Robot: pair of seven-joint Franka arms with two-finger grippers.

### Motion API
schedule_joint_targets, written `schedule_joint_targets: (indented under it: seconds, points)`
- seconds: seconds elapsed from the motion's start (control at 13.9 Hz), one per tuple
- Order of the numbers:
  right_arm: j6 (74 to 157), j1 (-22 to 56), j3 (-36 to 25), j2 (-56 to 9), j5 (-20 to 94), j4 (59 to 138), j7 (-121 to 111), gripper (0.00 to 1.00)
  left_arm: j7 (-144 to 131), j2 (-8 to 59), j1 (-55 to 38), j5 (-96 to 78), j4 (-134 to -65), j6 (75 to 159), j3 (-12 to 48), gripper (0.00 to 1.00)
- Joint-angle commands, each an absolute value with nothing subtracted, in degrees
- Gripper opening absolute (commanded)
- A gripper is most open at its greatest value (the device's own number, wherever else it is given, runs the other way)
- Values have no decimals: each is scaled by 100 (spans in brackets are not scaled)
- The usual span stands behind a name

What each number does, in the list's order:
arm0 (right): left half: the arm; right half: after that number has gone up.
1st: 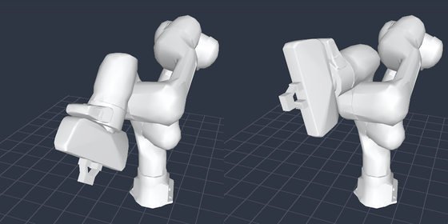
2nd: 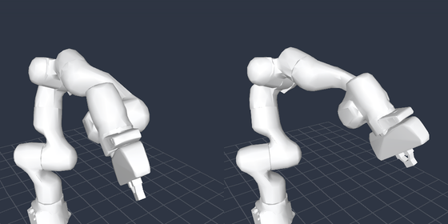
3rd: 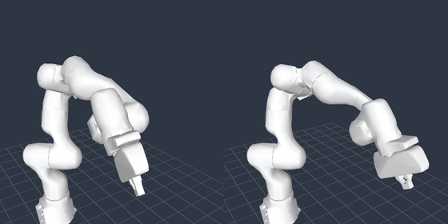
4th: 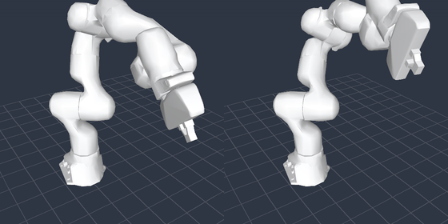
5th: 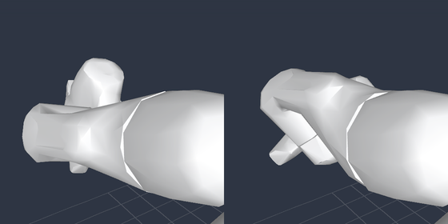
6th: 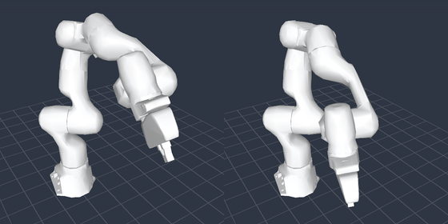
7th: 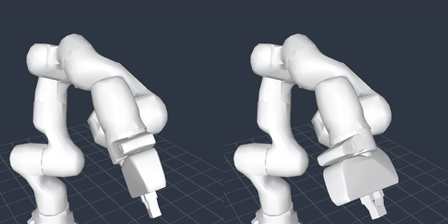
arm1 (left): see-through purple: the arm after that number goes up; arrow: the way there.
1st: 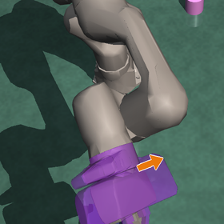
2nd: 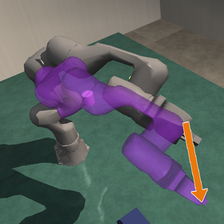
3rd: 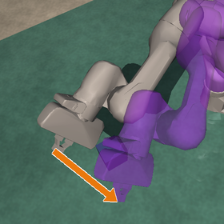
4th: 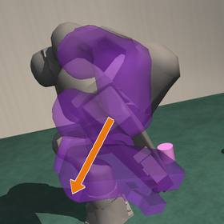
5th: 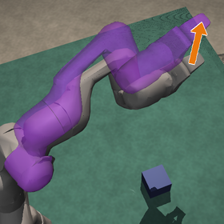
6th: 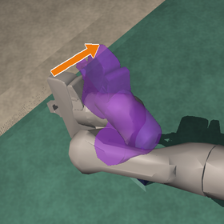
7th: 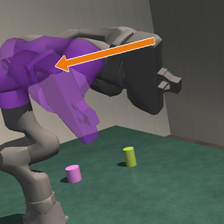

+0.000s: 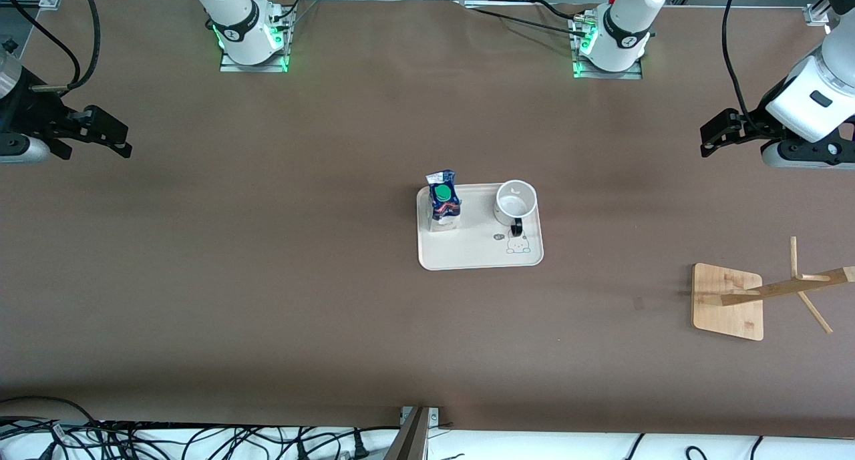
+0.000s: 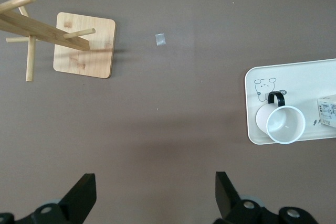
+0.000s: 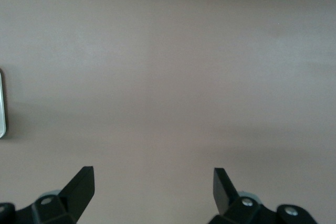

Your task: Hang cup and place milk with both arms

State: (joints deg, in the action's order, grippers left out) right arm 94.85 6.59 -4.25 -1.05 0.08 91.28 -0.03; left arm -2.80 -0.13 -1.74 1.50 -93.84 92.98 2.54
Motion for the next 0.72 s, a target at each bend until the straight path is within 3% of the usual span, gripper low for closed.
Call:
schedule_joint_targets:
  seconds: [0.0, 0.65]
  points:
    - [9448, 606, -396, -149, 97, 9026, 35, 100, -255, 97, -211, 264, -9141, 9149, 272, 100]
    - [9448, 606, -396, -149, 97, 9026, 35, 100, -247, 455, -211, -70, -8914, 9123, 272, 100]
